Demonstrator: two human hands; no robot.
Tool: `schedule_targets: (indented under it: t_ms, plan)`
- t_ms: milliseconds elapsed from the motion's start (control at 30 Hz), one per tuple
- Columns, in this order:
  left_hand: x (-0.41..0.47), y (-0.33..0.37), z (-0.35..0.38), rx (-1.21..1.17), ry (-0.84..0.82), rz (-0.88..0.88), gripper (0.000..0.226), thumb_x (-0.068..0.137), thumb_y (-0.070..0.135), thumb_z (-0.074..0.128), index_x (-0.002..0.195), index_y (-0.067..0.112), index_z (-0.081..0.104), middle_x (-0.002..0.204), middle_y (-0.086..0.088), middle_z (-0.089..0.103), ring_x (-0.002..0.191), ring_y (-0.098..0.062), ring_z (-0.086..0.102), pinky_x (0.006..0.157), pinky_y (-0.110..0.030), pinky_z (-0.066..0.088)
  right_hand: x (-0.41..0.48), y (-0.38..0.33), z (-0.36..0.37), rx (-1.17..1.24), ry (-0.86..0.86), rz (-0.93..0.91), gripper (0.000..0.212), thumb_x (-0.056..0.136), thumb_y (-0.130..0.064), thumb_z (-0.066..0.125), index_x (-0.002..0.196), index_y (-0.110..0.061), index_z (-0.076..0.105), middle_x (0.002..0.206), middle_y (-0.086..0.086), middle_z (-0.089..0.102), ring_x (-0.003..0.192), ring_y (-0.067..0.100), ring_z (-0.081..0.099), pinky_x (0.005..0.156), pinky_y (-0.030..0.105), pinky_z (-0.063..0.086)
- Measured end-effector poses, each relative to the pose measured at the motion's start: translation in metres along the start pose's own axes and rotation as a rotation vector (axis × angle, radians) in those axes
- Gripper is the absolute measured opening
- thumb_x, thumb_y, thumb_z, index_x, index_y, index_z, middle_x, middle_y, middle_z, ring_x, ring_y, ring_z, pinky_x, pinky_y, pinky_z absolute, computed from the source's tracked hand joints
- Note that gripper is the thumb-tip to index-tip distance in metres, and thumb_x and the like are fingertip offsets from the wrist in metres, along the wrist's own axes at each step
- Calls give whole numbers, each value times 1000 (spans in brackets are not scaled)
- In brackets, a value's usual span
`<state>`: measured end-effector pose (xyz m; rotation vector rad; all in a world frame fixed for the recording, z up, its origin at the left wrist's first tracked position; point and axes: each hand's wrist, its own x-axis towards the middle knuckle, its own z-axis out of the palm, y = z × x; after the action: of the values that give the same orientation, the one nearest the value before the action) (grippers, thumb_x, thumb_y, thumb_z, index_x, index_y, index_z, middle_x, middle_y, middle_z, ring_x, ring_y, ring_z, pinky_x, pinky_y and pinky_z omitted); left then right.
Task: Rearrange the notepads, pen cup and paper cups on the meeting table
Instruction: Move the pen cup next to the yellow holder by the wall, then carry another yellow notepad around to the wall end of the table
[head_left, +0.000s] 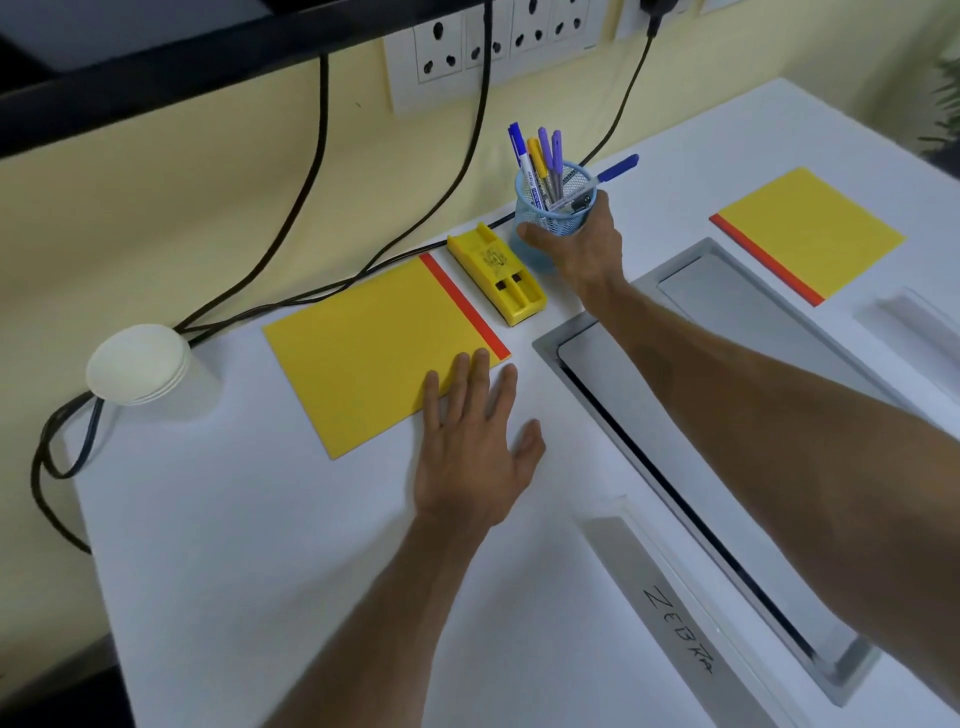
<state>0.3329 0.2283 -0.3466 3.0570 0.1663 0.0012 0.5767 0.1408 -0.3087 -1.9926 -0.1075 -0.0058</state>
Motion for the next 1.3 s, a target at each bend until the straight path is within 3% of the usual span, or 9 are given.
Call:
schedule_targets:
  t_ms: [200, 333, 400, 500, 667, 767, 833, 1000, 1300]
  plan:
    - [1, -1, 3, -7, 27, 7, 76, 94, 67, 5, 158, 26, 12, 167, -7, 6, 154, -27, -1, 122, -53, 8, -6, -1, -6, -76, -83, 78, 92, 73, -52, 82, 143, -16, 33, 138, 3, 54, 112, 14, 54, 80, 23, 49]
    - [1, -3, 3, -12, 57, 8, 74, 95, 64, 9, 157, 24, 21, 166, -9, 15, 154, -28, 8, 122, -53, 11, -33, -12, -22, -159, -75, 124, 104, 74, -50, 82, 151, -12, 24, 151, 11, 40, 132, 23, 44, 93, 29, 42]
    - [0, -4, 5, 4, 76, 15, 74, 95, 63, 11, 156, 23, 25, 164, -11, 20, 153, -29, 14, 121, -53, 14, -62, -17, -38, -209, -38, 85, 89, 81, -44, 78, 149, -13, 29, 148, 11, 42, 133, 23, 44, 101, 33, 43]
    - [-1, -3, 8, 8, 91, 22, 72, 96, 62, 14, 155, 22, 28, 163, -12, 25, 151, -30, 19, 120, -54, 16, -119, -22, -66, -227, 9, 14, 64, 87, -36, 71, 140, -15, 42, 136, 9, 51, 124, 20, 50, 101, 36, 44]
    - [-5, -7, -1, -20, 4, 43, 70, 98, 61, 19, 157, 23, 23, 165, -11, 18, 153, -30, 11, 121, -55, 11, -218, -25, -119, -283, -26, -63, 50, 92, -29, 67, 136, -14, 49, 132, 7, 54, 119, 18, 52, 96, 35, 45]
    - [-12, -6, -17, -83, 5, 76, 65, 99, 56, 31, 156, 24, 28, 164, -12, 22, 152, -30, 15, 120, -60, 5, -265, -25, -150, -313, -15, -67, 40, 94, -29, 64, 131, -18, 54, 130, 2, 54, 115, 10, 51, 87, 26, 43]
    - [-27, 8, -32, -150, 70, 106, 62, 97, 54, 35, 152, 24, 38, 162, -12, 27, 150, -31, 22, 119, -61, 4, -293, -25, -174, -315, 32, -36, 33, 94, -30, 64, 126, -20, 58, 126, -1, 55, 108, 6, 52, 80, 21, 40]
    - [-89, 70, -81, -360, 116, 313, 62, 97, 58, 33, 151, 27, 38, 164, -8, 22, 151, -25, 20, 122, -56, 4, -376, -32, -237, -298, 111, 144, 32, 92, -26, 68, 123, -17, 61, 123, 4, 57, 108, 17, 58, 85, 26, 41]
    - [-263, 202, -166, -497, -93, 532, 52, 93, 52, 46, 138, 28, 57, 165, 0, 21, 151, -18, 21, 120, -58, -2, -578, -59, -333, -312, 212, 384, 34, 92, -23, 69, 123, -12, 62, 125, 5, 58, 115, 21, 57, 90, 25, 40]
